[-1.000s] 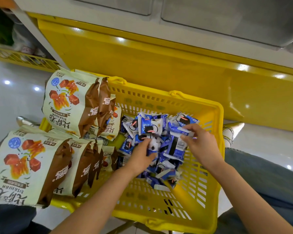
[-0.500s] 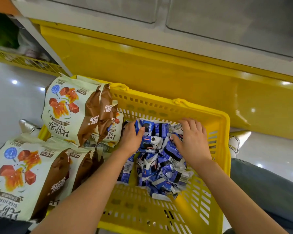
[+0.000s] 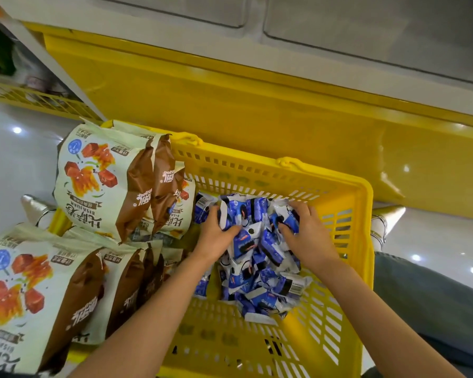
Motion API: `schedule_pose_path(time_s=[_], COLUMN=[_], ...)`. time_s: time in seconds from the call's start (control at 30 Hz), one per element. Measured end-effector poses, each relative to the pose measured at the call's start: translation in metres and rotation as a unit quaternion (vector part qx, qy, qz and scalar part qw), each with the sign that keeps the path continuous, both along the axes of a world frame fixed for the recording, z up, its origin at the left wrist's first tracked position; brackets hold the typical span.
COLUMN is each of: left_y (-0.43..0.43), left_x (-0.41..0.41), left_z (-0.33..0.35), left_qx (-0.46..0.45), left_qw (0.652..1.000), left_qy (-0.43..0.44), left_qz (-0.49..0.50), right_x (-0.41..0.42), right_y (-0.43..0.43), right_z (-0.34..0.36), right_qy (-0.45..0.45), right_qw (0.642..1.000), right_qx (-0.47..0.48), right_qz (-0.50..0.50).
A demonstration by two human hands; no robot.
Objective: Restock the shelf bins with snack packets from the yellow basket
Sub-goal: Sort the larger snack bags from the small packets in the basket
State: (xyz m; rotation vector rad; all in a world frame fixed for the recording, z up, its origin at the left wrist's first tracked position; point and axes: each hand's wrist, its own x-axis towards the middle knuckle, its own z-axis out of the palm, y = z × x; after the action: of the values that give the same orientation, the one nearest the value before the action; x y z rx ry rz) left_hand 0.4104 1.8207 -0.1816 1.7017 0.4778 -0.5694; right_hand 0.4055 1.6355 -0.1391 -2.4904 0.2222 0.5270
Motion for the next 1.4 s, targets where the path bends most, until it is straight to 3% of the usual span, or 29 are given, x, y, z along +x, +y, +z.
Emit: schedule_pose_path(time_s=[0.13,0.3,0.43,0.57,0.63,0.73,0.83,1.07,1.17,1.4], left_y=[-0.009,-0.007,0.001,0.013,0.015,0.013,0.008,0.008,0.013,0.007], left_x=[-0.025,-0.056,-0.073,-0.081,-0.078,-0.056,-0.025,0.023,0.029,0.029], left_z=[0.013,0.028,0.033,0.034,0.034,0.033,0.026,-0.017,-0.037,-0.061], left_qx=[0.007,0.07,0.101,0.106,0.119,0.125,0.137,0.216,0.189,0.248], left_qw=[0.998,0.973,0.93,0.895,0.898,0.934,0.959,0.966,0.975,0.965], left_qy=[-0.029,-0.095,-0.126,-0.099,-0.121,-0.166,-0.168,-0.032,0.032,0.039], left_qz=[-0.051,-0.199,-0.331,-0.422,-0.406,-0.292,-0.185,-0.136,-0.113,-0.071], right_x=[-0.021,-0.05,-0.071,-0.078,-0.068,-0.044,-0.019,0.014,0.013,0.021], right_y=[0.004,0.004,0.001,-0.004,-0.006,-0.004,0.005,0.019,0.017,0.014], right_z=[0.007,0.019,0.026,0.033,0.037,0.038,0.024,-0.025,-0.033,-0.032], right_qy=[0.034,0.02,0.055,0.159,0.164,0.064,-0.015,0.091,0.112,0.095], right_qw=[0.997,0.991,0.979,0.934,0.937,0.979,0.988,0.985,0.986,0.992], right_qx=[0.03,0.018,-0.037,-0.126,-0.129,-0.087,-0.082,-0.092,-0.073,-0.048], right_qz=[0.063,0.129,0.192,0.295,0.282,0.174,0.131,0.117,0.103,0.068])
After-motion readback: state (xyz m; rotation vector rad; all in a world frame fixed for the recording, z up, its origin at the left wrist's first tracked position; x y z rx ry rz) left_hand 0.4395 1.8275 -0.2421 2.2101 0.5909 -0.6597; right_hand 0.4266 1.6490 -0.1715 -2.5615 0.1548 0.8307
